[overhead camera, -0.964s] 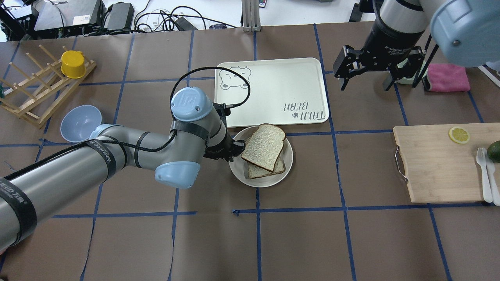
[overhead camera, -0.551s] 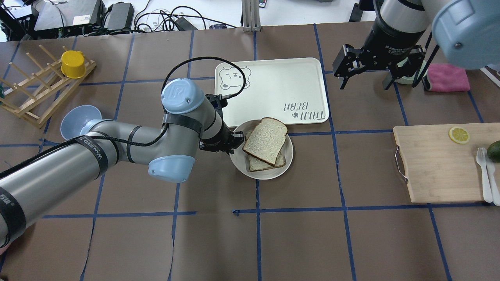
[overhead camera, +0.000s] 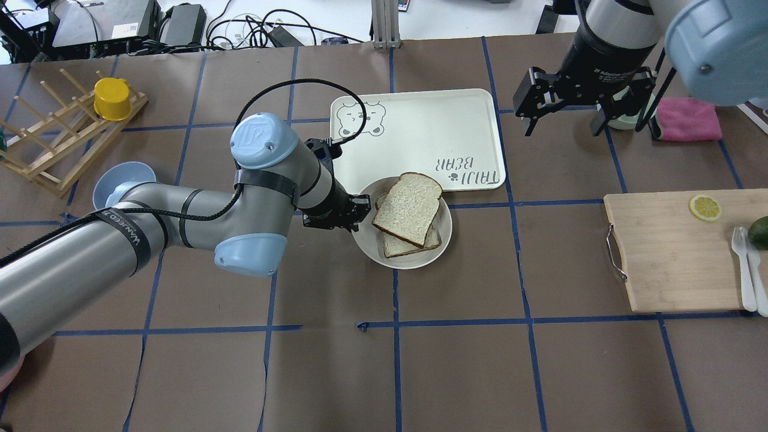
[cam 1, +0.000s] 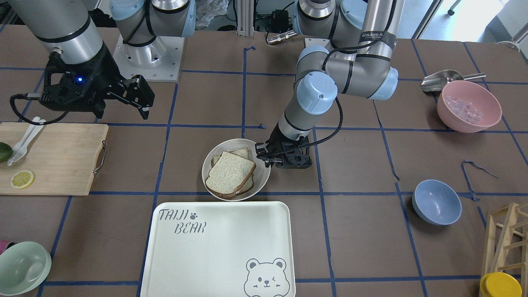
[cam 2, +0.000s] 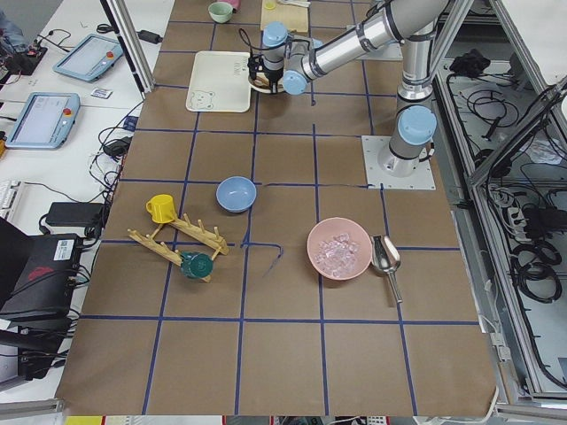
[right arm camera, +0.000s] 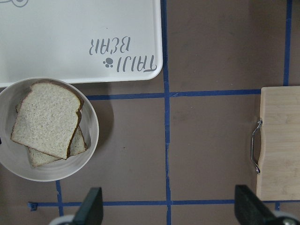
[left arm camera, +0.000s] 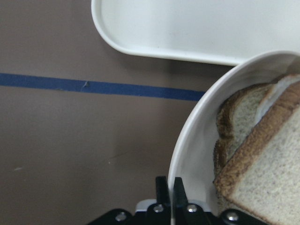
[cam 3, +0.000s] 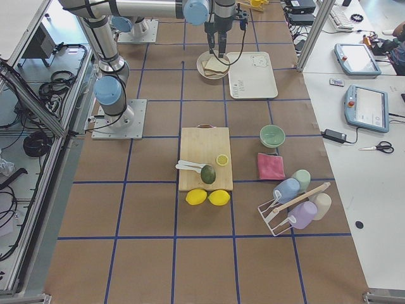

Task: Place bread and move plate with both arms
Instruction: 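Slide the plate with the left gripper onto the bear tray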

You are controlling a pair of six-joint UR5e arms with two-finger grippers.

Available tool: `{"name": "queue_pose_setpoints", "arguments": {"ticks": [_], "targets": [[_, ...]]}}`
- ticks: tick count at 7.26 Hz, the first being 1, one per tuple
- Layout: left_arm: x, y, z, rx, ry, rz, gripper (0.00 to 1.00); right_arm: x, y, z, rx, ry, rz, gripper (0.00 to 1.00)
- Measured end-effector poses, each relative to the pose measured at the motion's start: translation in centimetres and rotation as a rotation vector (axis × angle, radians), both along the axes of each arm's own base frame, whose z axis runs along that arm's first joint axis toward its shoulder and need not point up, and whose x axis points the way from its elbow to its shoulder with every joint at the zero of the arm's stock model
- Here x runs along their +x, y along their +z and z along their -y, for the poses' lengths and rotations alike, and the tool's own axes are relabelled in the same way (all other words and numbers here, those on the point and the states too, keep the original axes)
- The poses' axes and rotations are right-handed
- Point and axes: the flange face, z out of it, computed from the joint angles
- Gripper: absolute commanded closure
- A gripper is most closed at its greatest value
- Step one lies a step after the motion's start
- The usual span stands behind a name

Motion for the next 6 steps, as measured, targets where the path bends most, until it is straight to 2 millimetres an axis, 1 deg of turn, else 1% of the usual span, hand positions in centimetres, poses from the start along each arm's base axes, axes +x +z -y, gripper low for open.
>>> {"name": "queue_pose_setpoints", "arguments": {"ticks": [2,3,5,6], "targets": [[1.5,1.0,1.2,-0.005,0.038,-0.057,1.00,-0.1,0.0,0.0,0.000,-0.003,-0.002,0.00],[2.2,1.7,2.5,-0.017,0.058,-0.079,1.00,-0.1,0.0,0.1,-0.001,-0.001,-0.002,0.00],[2.3,3.9,6.9,-0.041,0.091,-0.099,1.00,-0.1,0.1,0.1,-0.008,-0.001,-0.002,0.00],[2.0,4.4,9.4,-0.043,0.102,-0.103,1.00,-0.1,0.1,0.2,-0.014,0.001,-0.004,0.00]]}}
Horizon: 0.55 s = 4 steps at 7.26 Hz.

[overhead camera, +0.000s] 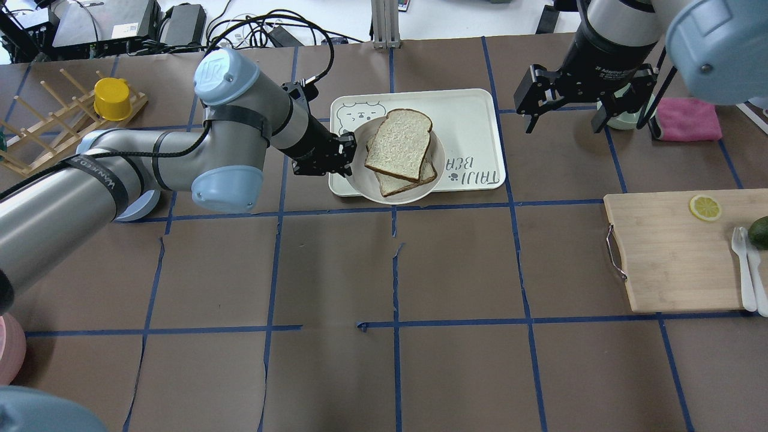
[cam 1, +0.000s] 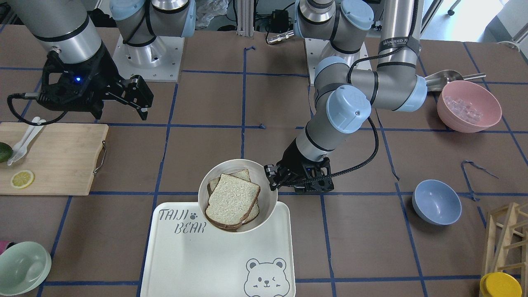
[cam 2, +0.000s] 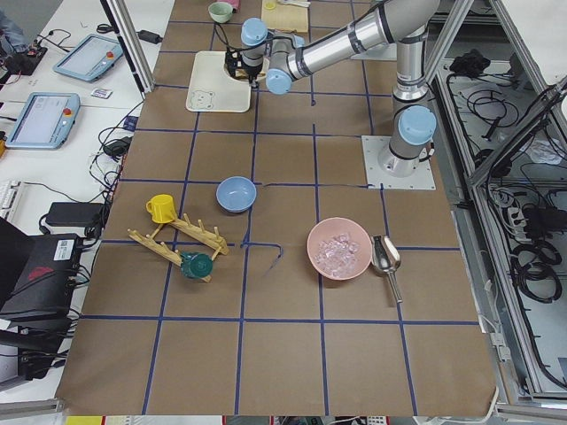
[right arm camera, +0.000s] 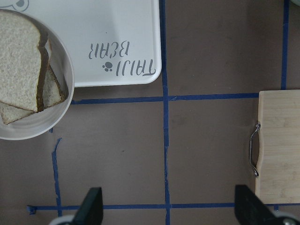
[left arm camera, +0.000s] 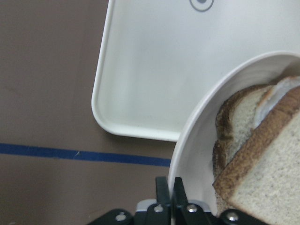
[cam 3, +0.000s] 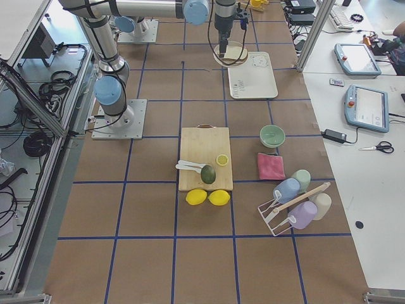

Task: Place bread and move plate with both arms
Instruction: 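Slide the plate with the left gripper onto the bear tray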

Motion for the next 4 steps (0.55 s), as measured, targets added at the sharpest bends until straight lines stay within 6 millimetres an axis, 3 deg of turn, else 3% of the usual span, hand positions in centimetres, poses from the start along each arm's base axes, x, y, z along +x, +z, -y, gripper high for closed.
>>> {"name": "queue_pose_setpoints", "arguments": {"ticks": [2,4], "targets": [[-0.7,-1.2,4.5,0.003,0.010,-0.023,1.00,0.0,0.0,0.0,-0.004,0.000,0.000,0.00],[-1.3,-3.9,8.2,0.013,0.025,-0.033,1.00,0.1,-0.1,0.0,-0.005,0.002,0.002,0.00]]}}
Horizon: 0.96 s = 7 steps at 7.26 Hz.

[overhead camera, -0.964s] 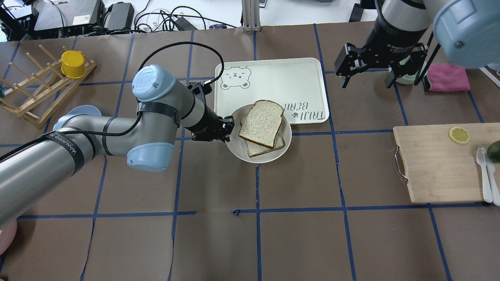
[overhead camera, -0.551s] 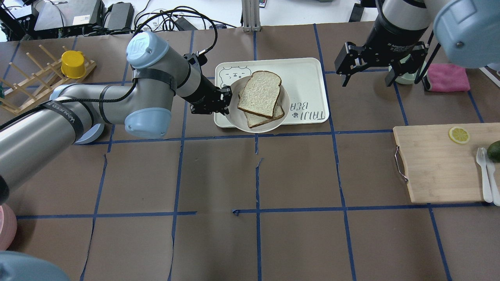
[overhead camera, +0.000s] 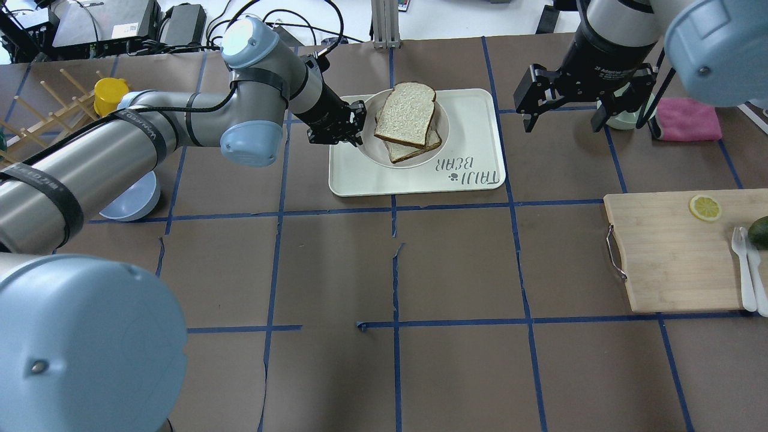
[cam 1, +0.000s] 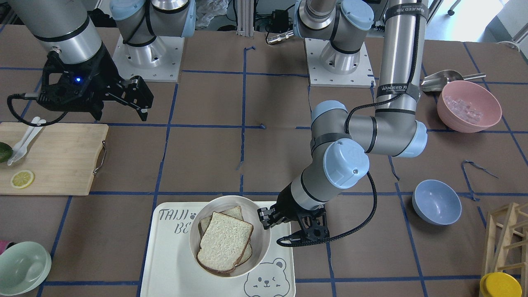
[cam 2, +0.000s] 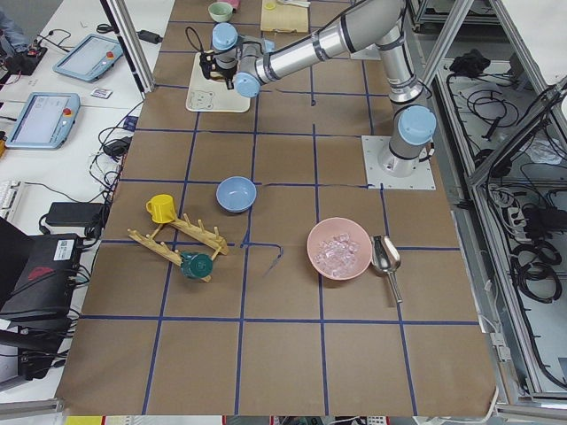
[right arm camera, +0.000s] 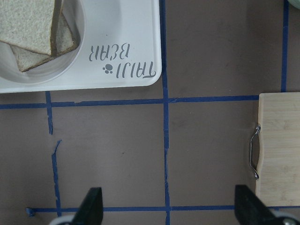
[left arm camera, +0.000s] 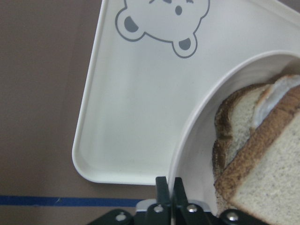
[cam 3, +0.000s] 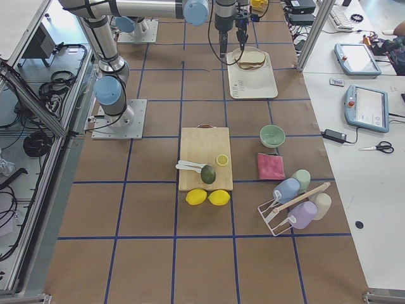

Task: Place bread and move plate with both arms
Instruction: 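Slide the plate with the left gripper onto the bear tray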

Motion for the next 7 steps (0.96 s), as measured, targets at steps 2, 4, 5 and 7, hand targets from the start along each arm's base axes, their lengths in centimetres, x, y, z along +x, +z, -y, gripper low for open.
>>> {"name": "queue_pose_setpoints", "arguments": {"ticks": [2,4,5,7], "targets": [[-0.9,-2.5,1.7,0.002,0.024,-0.006,1.00,0.1,-0.1,-0.1,0.002,-0.004,0.002,0.00],[-1.8,-3.8,1.8,0.002,0.023,-0.006,0.54,0.1,0.1,-0.2,0.001,-0.005,0.004,0.00],[-1.9,-3.9,1.7,0.000,0.022,-0.006,0.28,0.0,0.2,-0.4,0.002,-0.005,-0.002,0.00],[-2.0,-2.8,1.8,-0.019,0.023,-0.007,0.17,-0.1,0.4,-0.9,0.005,-0.012,-0.006,0.00]]}}
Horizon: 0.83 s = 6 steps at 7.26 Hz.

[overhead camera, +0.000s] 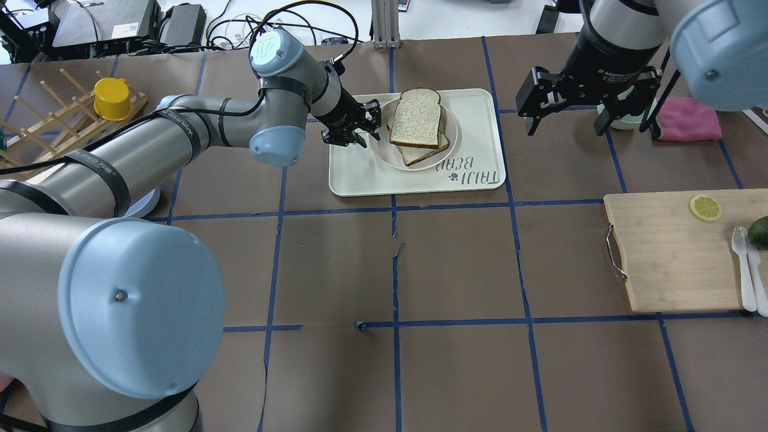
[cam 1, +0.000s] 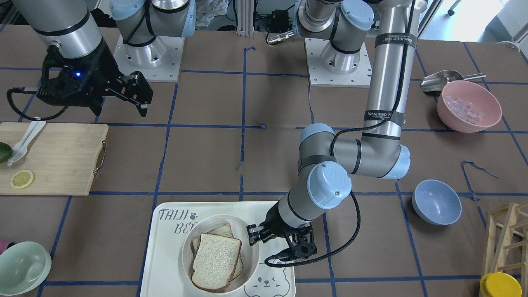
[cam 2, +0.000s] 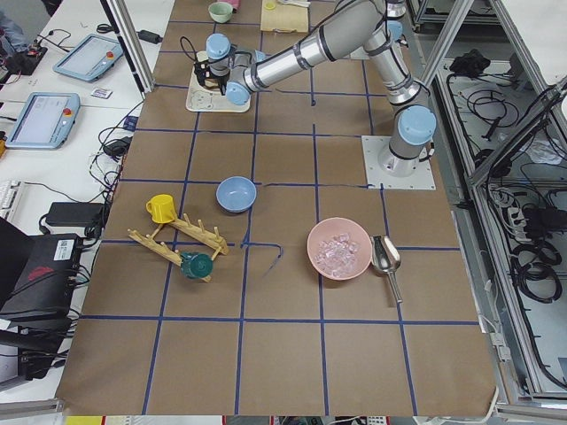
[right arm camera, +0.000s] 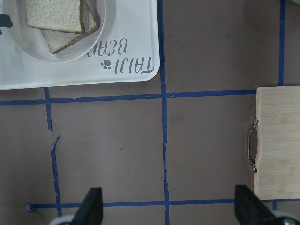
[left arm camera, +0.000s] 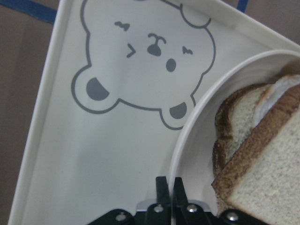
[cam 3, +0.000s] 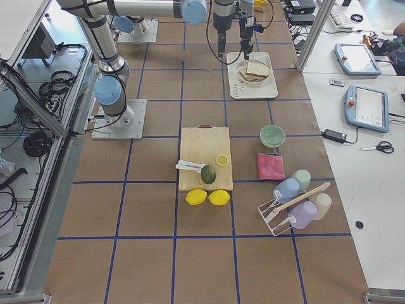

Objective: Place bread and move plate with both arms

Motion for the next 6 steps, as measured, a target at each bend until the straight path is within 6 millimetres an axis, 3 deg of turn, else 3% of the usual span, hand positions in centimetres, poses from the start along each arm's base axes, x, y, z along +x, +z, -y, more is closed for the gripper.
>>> {"name": "queue_pose_setpoints", "arguments": {"ticks": [2,4,6], "targets": [[0.2,3.7,0.1,-0.031,0.001,-0.001,0.15,0.0,-0.2,-0.3,0.006,-0.002,0.000,0.00],[1.3,10.3,-1.0,-0.039,-0.015,0.065,0.06,0.0,-0.4,-0.4,0.008,-0.001,0.002,0.00],[3.7,17.8,-4.7,-0.048,-0.146,0.263,0.05,0.0,-0.4,-0.4,0.006,0.000,0.003,0.00]]}}
